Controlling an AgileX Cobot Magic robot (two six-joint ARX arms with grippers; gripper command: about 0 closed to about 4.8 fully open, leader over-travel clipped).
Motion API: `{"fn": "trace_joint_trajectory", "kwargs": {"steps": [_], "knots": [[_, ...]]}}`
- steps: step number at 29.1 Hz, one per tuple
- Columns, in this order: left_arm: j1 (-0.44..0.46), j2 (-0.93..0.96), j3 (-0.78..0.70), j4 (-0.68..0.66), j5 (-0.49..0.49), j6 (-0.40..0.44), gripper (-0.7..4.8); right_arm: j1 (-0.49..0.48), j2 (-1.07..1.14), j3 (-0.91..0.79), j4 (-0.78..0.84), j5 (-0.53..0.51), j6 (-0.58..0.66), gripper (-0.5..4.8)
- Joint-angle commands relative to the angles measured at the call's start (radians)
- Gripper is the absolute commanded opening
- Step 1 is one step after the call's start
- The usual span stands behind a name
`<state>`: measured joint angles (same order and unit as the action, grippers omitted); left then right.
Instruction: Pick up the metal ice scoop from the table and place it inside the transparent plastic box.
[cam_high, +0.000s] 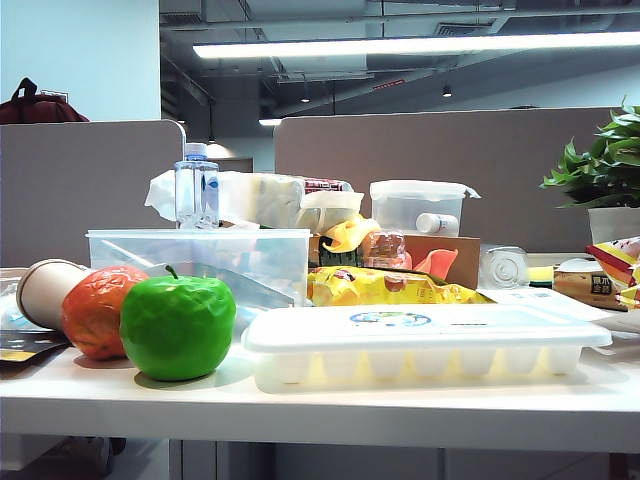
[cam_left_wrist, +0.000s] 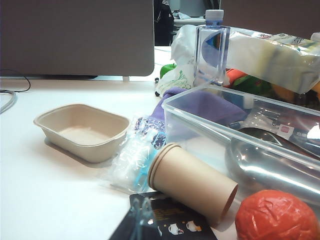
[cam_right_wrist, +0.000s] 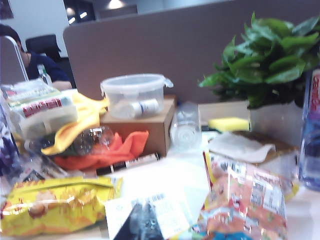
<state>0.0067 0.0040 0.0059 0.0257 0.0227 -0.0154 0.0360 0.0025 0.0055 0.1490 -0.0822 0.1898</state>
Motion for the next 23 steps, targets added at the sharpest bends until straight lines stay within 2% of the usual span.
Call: {"fn": "trace_joint_trajectory", "kwargs": {"steps": [1, 11, 23], "knots": [[-0.001, 0.001, 0.002, 0.013, 0.000, 0.004, -0.05, 0.000, 0.000, 0.001, -0.010, -0.003, 0.002, -0.05], [-0.001, 0.001, 0.002, 0.013, 0.000, 0.004, -0.05, 0.000, 0.000, 0.001, -0.047, 0.001, -0.001, -0.05], [-0.001, 0.001, 0.002, 0.013, 0.000, 0.004, -0.05, -0.001, 0.000, 0.001, -0.048, 0.002, -0.087, -0.05]]}}
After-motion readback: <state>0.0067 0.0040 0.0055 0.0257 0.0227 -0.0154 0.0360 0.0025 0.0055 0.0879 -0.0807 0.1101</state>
